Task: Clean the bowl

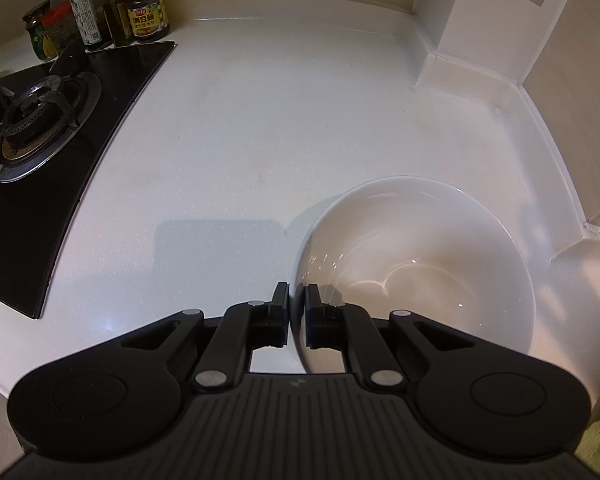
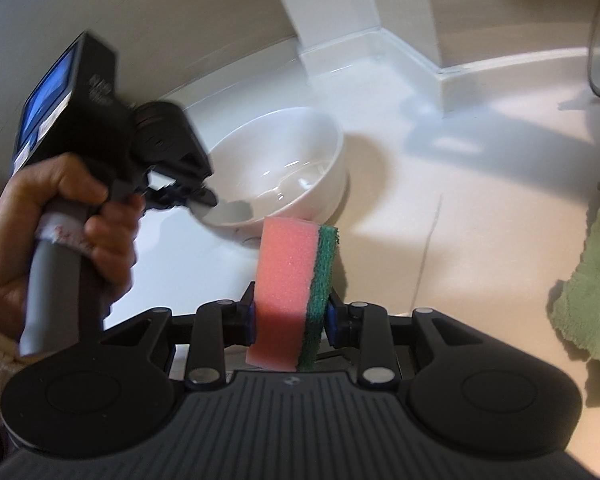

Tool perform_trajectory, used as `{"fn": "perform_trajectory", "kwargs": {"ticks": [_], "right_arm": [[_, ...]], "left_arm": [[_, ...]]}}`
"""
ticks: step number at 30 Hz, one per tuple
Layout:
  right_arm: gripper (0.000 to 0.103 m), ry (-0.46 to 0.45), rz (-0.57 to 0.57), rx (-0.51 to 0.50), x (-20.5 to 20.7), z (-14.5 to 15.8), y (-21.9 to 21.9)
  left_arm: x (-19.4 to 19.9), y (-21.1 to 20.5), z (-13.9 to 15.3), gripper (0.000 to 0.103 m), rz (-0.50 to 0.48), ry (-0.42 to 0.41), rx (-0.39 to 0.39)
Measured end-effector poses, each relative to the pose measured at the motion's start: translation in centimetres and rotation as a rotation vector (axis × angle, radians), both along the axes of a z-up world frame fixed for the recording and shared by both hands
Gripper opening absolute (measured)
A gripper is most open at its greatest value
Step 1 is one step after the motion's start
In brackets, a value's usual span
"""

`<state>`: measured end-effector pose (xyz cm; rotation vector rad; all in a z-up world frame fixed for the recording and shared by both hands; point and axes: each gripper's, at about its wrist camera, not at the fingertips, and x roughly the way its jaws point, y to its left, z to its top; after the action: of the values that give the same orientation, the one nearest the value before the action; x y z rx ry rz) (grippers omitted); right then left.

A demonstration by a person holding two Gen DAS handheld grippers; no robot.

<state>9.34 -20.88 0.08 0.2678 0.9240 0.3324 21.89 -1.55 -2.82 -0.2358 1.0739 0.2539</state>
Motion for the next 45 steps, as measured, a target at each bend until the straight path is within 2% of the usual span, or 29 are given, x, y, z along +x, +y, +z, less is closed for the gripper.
{"fn": "perform_trajectory", "kwargs": {"ticks": [2,5,10,13,15,16,21,25,27,29,33,36,40,45], "right_arm": [[0.028,0.004,0.028,0.006,0.1,0.1,0.4],[0.027,0.022,0.128,0.049,0.1,0.4,0.7],[0.027,-0.05,0.245,-0.17,2.0,3.6,-2.4],[0.027,-0.149,0.355,-0.359,5.6,6.1,-3.9],[0.027,-0.199,0.493,-0.497,9.2,7.2,-2.9],[0.027,-0.199,0.55,-0.524,10.3,7.3,-2.4],[0.027,-0.263,0.903,-0.773,18.2,7.0,4.5],[0.027,-0.196,1.226,-0.81,22.3,6.1,9.3],[0.027,-0.146,1.357,-0.828,23.7,5.7,11.3],[0.027,-0.076,1.434,-0.81,25.5,5.4,12.6],[0.027,0.076,1.493,-0.782,27.4,3.7,13.3],[0.027,0.129,1.455,-0.742,28.1,3.2,12.6],[0.027,0.139,1.398,-0.722,27.5,3.1,10.9],[0.027,0.085,1.266,-0.738,24.6,3.4,7.6]], "left_arm": [[-0.1,0.0,0.0,0.004,-0.002,0.0,-0.005],[-0.2,0.0,0.0,0.004,-0.01,0.002,-0.011],[-0.5,-0.1,0.0,0.004,-0.025,-0.007,-0.01],[-0.5,0.0,0.1,0.004,-0.025,-0.012,-0.017],[-0.5,0.1,0.1,0.004,-0.022,-0.014,-0.024],[-0.5,0.1,0.1,0.004,-0.021,-0.015,-0.027],[-0.7,0.3,0.2,0.004,-0.012,-0.02,-0.044],[-0.8,0.3,0.3,0.004,-0.004,-0.023,-0.057],[-0.8,0.4,0.3,0.004,-0.001,-0.022,-0.065],[-0.8,0.5,0.3,0.004,0.003,-0.023,-0.071],[-0.8,0.3,0.3,0.004,0.003,-0.03,-0.056],[-0.6,0.3,0.4,0.007,0.006,-0.033,-0.046],[-0.2,0.4,0.3,0.009,0.008,-0.03,-0.038],[0.0,0.2,0.3,0.01,-0.002,-0.033,-0.018]]}}
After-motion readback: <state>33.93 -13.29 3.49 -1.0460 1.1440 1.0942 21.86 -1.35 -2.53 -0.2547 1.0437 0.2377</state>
